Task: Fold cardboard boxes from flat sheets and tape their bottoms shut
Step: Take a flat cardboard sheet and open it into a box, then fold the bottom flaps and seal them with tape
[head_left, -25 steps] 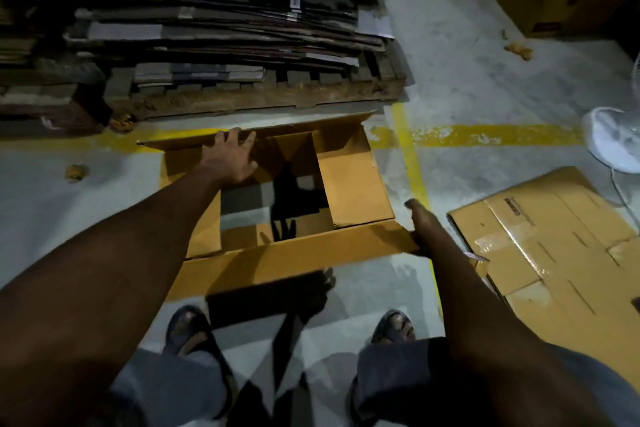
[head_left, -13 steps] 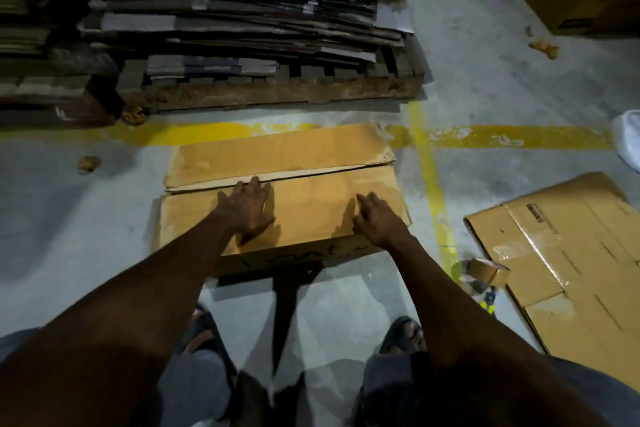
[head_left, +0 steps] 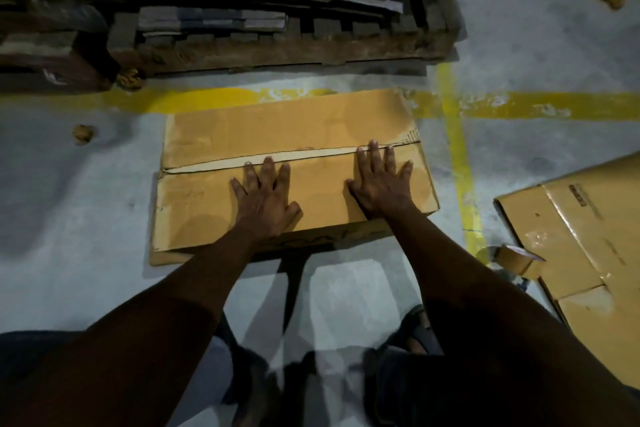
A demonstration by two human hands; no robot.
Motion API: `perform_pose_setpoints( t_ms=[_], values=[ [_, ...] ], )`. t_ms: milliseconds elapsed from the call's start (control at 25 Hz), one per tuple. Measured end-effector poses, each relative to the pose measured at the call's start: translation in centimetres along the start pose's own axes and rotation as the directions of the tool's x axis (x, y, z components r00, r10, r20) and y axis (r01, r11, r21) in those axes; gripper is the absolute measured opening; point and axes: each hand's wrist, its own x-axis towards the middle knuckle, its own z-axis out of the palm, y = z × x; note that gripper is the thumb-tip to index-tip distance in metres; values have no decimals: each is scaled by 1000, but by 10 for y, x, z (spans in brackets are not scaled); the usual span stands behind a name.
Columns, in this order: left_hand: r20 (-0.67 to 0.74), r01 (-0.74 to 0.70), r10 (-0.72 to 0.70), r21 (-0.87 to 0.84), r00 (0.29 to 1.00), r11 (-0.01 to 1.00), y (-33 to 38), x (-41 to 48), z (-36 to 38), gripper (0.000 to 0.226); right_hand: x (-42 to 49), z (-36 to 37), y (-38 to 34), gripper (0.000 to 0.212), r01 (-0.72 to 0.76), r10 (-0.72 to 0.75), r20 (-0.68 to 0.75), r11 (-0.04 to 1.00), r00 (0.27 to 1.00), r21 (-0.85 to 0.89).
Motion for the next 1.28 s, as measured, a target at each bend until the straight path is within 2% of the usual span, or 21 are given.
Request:
perform_pose_setpoints(
  t_ms=[80, 160, 280, 360, 440, 480, 560, 600, 640, 680, 760, 800, 880, 920, 1040, 1160, 1280],
  values=[
    [-15, 24, -24, -8, 1000, 1000, 23, 5, -2, 81, -4, -3, 9, 68, -17, 20, -45, 997, 999, 71],
    [-43, -18, 18, 1, 999, 1000, 58, 12, -6, 80, -18, 0, 33, 63, -91, 130, -184, 974, 974, 207],
    [-81, -252, 256, 62, 963, 966, 140, 22, -14, 81, -61, 25, 107, 63, -210, 394, -311, 847, 865, 488],
    [-70, -434, 437, 58, 897, 899, 205, 23, -13, 80, -101, 56, 166, 60, -328, 594, -279, 710, 755, 623],
    [-9, -578, 578, 5, 816, 816, 273, 20, -3, 78, -137, 83, 213, 57, -484, 754, -120, 527, 646, 698],
    [31, -620, 620, -22, 784, 784, 303, 17, 4, 78, -150, 96, 230, 56, -572, 821, 2, 396, 571, 719],
    [105, -669, 671, -57, 734, 741, 349, 11, 21, 76, -167, 124, 254, 62, -705, 897, 273, 58, 348, 707],
    [141, -680, 683, -73, 717, 729, 364, 9, 30, 75, -170, 135, 262, 65, -718, 891, 381, -96, 247, 689],
    [180, -685, 690, -96, 702, 722, 376, 7, 40, 75, -174, 144, 271, 69, -705, 861, 462, -193, 211, 682],
    [216, -686, 695, -126, 686, 717, 383, 7, 48, 75, -174, 153, 277, 72, -671, 823, 509, -230, 253, 705],
    [287, -668, 696, -203, 659, 716, 387, 8, 63, 74, -167, 162, 285, 73, -630, 768, 518, -198, 376, 751],
    [316, -653, 691, -232, 650, 721, 385, 10, 69, 73, -160, 161, 289, 73, -617, 788, 496, -194, 365, 762],
    [345, -639, 682, -246, 645, 728, 376, 14, 80, 69, -141, 162, 291, 76, -551, 841, 473, -272, 263, 789],
    [343, -639, 685, -255, 642, 726, 371, 15, 83, 66, -136, 163, 289, 75, -502, 850, 462, -294, 252, 814],
    [302, -628, 710, -332, 637, 704, 360, 16, 79, 62, -137, 160, 280, 69, -405, 881, 396, -273, 259, 872],
    [253, -564, 682, -406, 687, 719, 353, 13, 51, 73, -125, 121, 268, 69, -369, 928, 294, -196, 231, 909],
    [125, -511, 625, -466, 770, 722, 332, 8, 0, 64, -94, 47, 236, 72, -408, 953, 163, -46, 256, 912]
  ],
)
